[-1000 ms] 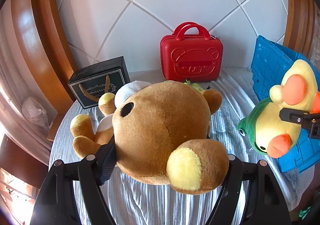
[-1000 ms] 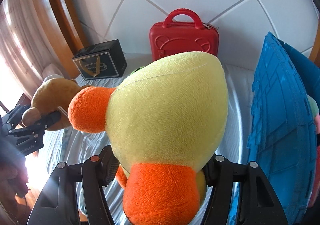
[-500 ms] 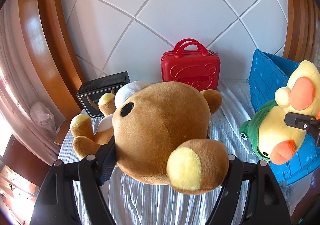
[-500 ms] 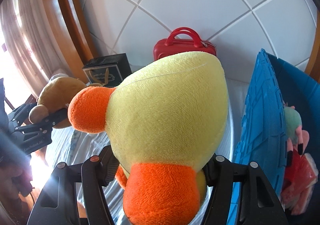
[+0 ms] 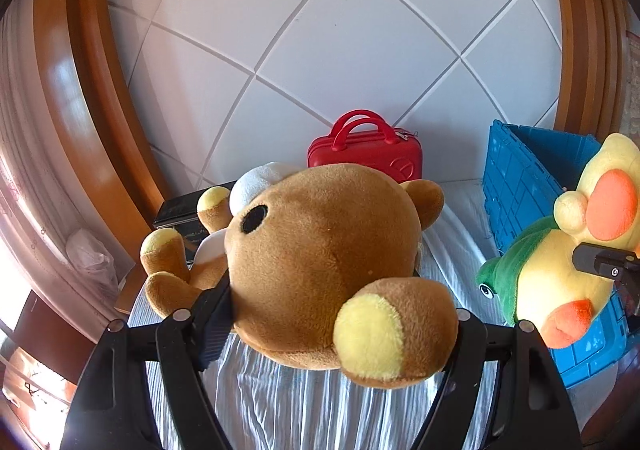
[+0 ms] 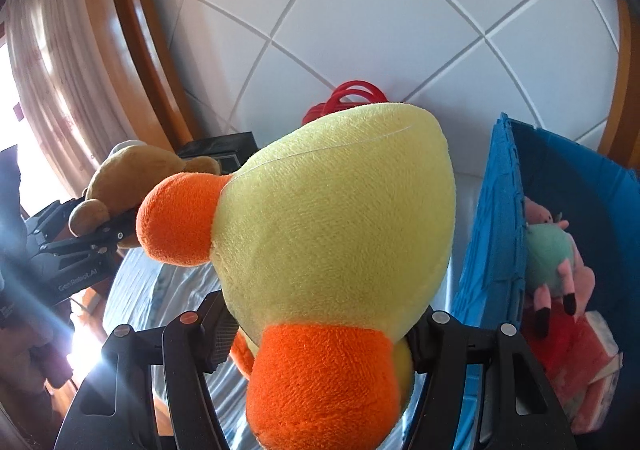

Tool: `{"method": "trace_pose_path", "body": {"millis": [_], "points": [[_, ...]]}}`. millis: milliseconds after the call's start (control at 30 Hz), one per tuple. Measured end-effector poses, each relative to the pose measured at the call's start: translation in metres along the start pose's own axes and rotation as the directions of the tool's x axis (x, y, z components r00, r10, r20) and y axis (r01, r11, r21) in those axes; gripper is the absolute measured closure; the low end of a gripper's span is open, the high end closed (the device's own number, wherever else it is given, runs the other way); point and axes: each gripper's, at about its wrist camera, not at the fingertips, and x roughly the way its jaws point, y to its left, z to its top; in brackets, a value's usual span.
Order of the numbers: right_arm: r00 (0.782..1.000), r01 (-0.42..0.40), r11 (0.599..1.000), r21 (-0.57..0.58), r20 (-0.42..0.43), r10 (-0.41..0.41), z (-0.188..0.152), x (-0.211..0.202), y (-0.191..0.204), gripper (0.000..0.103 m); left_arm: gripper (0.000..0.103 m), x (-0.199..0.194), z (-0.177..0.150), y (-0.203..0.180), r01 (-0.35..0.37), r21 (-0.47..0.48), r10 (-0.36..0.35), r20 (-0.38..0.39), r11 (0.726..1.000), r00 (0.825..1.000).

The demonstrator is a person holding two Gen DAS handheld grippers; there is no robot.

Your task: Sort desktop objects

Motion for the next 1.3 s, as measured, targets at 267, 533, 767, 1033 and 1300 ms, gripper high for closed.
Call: {"method": "trace_pose_path", "body": {"millis": [267, 533, 767, 1033, 1300], "points": [[0.998, 0.017, 0.999, 0.035, 0.055, -0.019, -0.001, -0.036, -0.027, 0.038, 0.028, -0.011, 0.026, -0.040, 0.046, 0.048, -0.048, 0.039, 0.998, 0.998], [0.991, 0.063, 0.994, 0.093, 0.111, -0.073, -0.003, -0.070, -0.066, 0.037, 0.028, -0.020, 0.055, -0.091, 0.109, 0.087, -0.116, 0.082, 0.990, 0.990], [0.982, 0.102, 0.982, 0.160, 0.144, -0.125, -0.011, -0.097, -0.106, 0.037, 0.028, -0.026, 0.075, -0.139, 0.169, 0.149, -0.185, 0.098, 0.974, 0.978], [0.967, 0.165, 0.956, 0.243, 0.150, -0.205, -0.023, -0.124, -0.159, 0.037, 0.028, -0.026, 0.093, -0.189, 0.241, 0.204, -0.265, 0.103, 0.949, 0.959], [0.950, 0.207, 0.924, 0.322, 0.160, -0.269, -0.030, -0.144, -0.201, 0.037, 0.028, -0.025, 0.112, -0.246, 0.307, 0.273, -0.341, 0.088, 0.912, 0.936]]}}
